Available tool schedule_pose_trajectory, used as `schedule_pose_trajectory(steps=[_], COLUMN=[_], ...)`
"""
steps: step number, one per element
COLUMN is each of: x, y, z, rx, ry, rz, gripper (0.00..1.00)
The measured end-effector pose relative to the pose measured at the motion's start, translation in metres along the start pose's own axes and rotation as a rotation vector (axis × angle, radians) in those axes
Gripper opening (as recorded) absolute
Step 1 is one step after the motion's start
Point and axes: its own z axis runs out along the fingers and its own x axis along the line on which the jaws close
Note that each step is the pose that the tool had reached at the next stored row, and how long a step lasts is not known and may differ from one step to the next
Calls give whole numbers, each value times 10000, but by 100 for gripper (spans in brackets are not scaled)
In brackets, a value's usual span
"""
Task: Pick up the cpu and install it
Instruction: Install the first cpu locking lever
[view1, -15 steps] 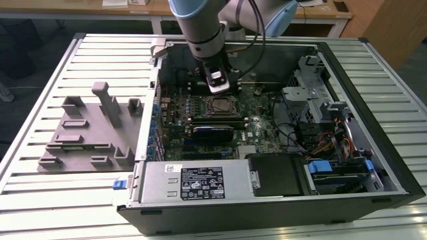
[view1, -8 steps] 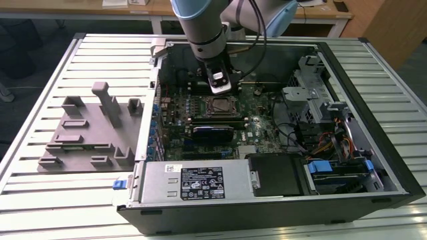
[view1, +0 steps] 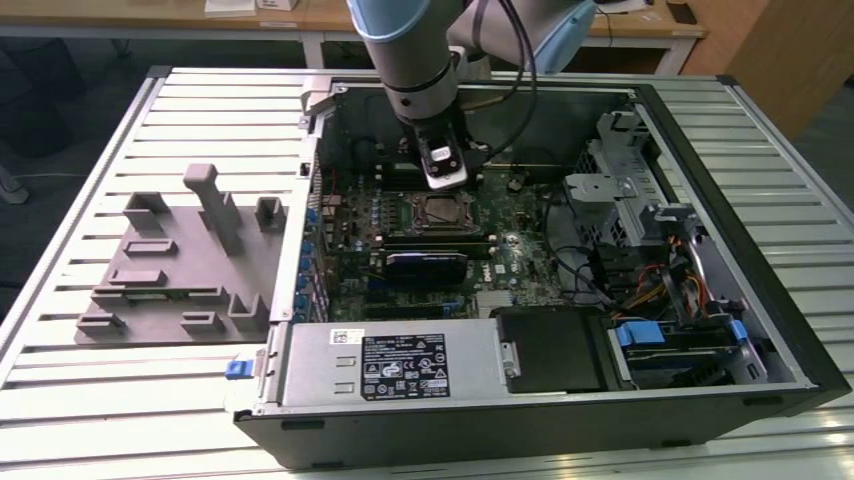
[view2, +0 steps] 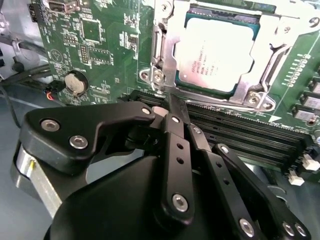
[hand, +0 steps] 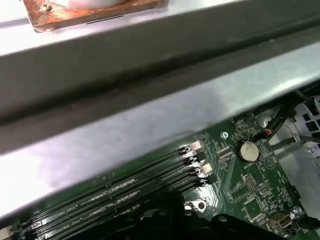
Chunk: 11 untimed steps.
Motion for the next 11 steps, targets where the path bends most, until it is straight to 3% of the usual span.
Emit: schedule_pose_trajectory(steps=[11], x=[-17], y=[-18], z=[9], rx=[-2], ry=[-15], rz=[77], gripper=[11])
